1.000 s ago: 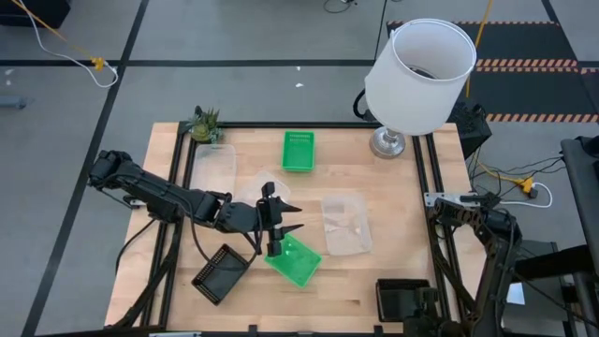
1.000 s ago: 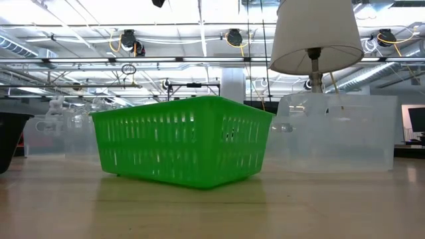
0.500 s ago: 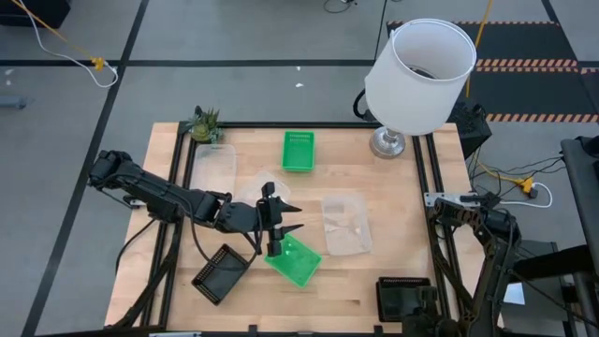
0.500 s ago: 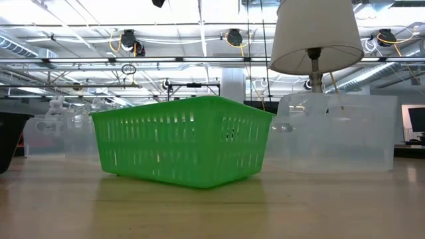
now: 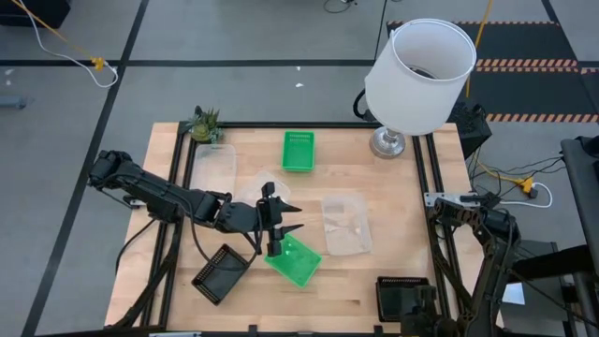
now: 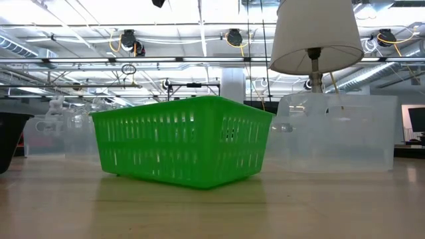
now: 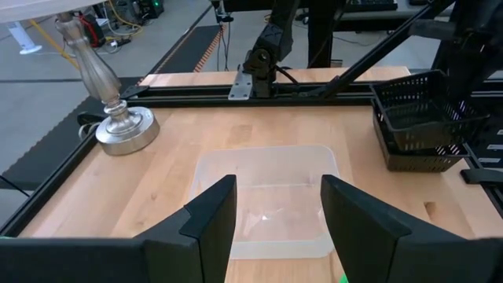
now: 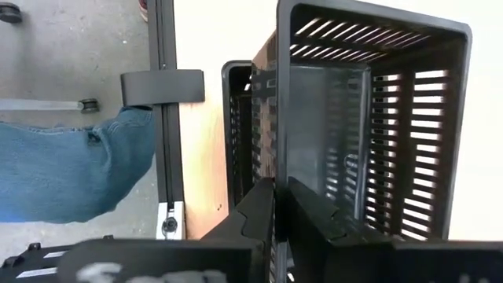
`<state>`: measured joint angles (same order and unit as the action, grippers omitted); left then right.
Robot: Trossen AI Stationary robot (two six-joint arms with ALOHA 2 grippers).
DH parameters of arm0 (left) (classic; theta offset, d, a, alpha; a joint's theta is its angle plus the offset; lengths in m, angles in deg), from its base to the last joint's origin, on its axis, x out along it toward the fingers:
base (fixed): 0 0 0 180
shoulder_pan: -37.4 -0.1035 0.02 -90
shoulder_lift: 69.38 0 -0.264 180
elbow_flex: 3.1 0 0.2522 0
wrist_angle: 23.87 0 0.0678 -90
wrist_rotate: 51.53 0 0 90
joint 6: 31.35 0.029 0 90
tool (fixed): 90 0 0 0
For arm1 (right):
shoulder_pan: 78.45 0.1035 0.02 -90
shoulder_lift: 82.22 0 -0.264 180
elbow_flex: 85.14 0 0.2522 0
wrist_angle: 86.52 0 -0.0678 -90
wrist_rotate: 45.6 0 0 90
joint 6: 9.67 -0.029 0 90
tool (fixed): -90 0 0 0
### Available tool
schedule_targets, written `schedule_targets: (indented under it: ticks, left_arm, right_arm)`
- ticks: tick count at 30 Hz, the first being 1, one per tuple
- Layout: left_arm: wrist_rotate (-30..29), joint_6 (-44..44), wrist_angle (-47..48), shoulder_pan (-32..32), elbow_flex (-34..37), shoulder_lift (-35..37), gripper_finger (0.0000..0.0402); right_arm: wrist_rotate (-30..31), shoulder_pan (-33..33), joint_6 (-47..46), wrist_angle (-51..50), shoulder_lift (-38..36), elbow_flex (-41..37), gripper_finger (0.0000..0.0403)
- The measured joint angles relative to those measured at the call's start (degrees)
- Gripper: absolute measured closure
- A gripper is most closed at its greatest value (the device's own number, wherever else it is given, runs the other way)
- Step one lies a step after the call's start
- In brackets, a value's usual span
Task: Stack baskets by color
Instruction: Stack the top black bin on top of the bottom right black bin, then stack the middle transparent bin on top of the right transparent bin
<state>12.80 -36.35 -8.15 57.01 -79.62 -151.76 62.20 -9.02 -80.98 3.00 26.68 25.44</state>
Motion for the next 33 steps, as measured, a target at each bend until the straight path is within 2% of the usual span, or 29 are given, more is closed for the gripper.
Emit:
schedule_targets:
  ticks: [8,17,28,33]
  left_arm:
    - [0.0,0.0,0.0,-0.01,0.0,-0.01,0.0215]
    - [0.02,0.0,0.0,0.02,0.0,-0.01,0.0215]
    - [0.06,-0.02,0.0,0.1,0.0,-0.01,0.0215]
    - [0.07,0.42,-0.02,0.41,0.0,-0.01,0.0215]
  right_arm:
    - [-3.11,-0.22,0.0,3.09,0.0,-4.48,0.0376]
    - [-4.07,-0.24,0.43,5.62,0.0,-4.86,0.0369]
    - [-4.44,-0.74,-0.12,5.98,-0.79,-4.84,0.026]
    - [-2.74,-1.56,-0.54,6.0,-4.86,-4.36,0.0247]
